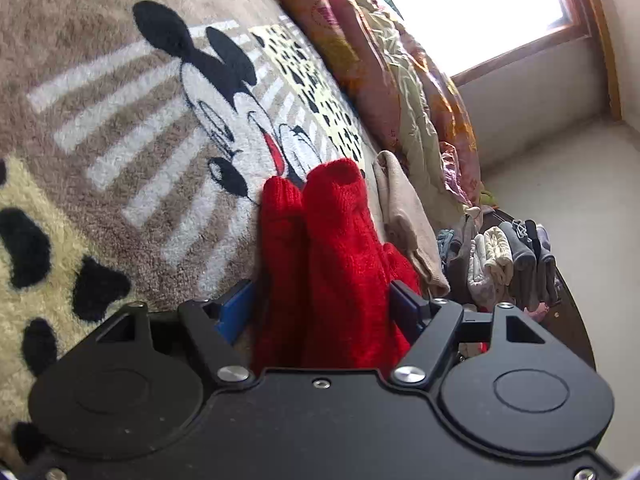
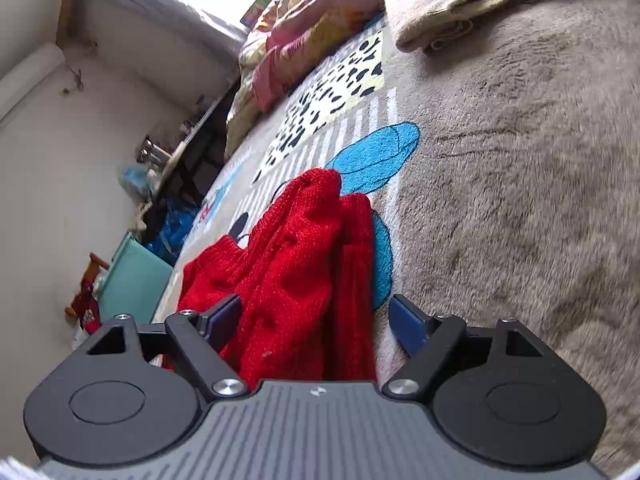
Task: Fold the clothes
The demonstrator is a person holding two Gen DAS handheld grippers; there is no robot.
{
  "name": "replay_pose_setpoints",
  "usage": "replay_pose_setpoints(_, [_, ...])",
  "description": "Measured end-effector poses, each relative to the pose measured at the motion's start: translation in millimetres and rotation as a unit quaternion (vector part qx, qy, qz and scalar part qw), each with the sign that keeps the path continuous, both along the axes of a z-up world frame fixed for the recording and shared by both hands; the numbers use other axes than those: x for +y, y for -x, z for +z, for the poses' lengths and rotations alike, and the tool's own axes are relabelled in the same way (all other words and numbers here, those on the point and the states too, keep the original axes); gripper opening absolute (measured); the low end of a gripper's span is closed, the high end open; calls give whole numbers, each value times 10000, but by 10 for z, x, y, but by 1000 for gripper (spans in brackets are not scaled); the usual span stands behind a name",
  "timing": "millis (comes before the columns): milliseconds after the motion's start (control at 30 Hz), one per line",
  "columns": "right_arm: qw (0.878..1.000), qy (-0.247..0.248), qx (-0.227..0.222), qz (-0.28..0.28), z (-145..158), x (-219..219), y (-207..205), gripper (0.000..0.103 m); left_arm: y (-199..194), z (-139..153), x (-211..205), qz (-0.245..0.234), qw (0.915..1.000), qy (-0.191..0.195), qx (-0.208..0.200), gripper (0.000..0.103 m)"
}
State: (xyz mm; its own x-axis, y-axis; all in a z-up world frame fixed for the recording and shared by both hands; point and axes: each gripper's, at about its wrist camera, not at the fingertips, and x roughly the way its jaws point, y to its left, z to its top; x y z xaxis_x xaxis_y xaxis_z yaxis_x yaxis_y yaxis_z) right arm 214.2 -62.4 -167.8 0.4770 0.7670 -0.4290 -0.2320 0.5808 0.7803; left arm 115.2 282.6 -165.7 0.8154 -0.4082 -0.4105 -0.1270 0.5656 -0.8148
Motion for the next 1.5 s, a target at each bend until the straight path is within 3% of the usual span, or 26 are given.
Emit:
replay_pose_setpoints(167, [9999, 48, -47, 89, -9, 126, -16, 81, -60, 32, -147, -242, 9986, -470, -29, 71])
replay_pose_setpoints(233, [9998, 86, -128, 126, -12, 142, 2, 79, -169, 61, -220, -458, 9973, -553, 131, 63])
replay_pose_setpoints(267, [9998, 80, -142, 125, -18, 144, 8, 78, -193, 44, -236, -514, 9971, -541, 126, 63])
replay_pose_setpoints(333, [9999, -24, -82, 73, -55, 130, 5, 64, -183, -26, -235, -547, 9972, -501, -40, 57])
replay_pose_setpoints(433, [9996, -191, -130, 141, -107, 144, 3, 57, -133, -93, -117, -588, 9977, -175, -291, 50])
replay_pose_setpoints(567, [9971, -760, -5, 105, -116, 264, -71, 52, -155, -35, 134, -492, 9966, 319, -579, 48])
replay_pose_setpoints(700, [9938, -939, -293, 525, 106, 875, -277, 52, -58, 22, 806, 90, 9935, 678, -914, 48])
replay_pose_setpoints(800, [9883, -1063, -391, 1025, 232, 1594, -457, 52, 145, 44, 1386, 750, 9865, 894, -1148, 48])
replay_pose_setpoints(967, [9700, -1308, -416, 2007, 403, 3013, -722, 52, 595, 98, 2297, 1969, 9633, 954, -1555, 48])
replay_pose_setpoints(1167, [9406, -1580, -371, 2983, 601, 4339, -709, 52, 1114, 299, 3164, 3072, 9284, 656, -1985, 48])
replay_pose_setpoints(1367, [9014, -1831, -320, 3910, 798, 5604, -665, 51, 1527, 323, 3569, 4030, 8843, 474, -2312, 48])
replay_pose_setpoints(1500, [8707, -1784, -464, 4559, 897, 6177, -627, 51, 1664, 179, 3615, 4616, 8506, 478, -2474, 48])
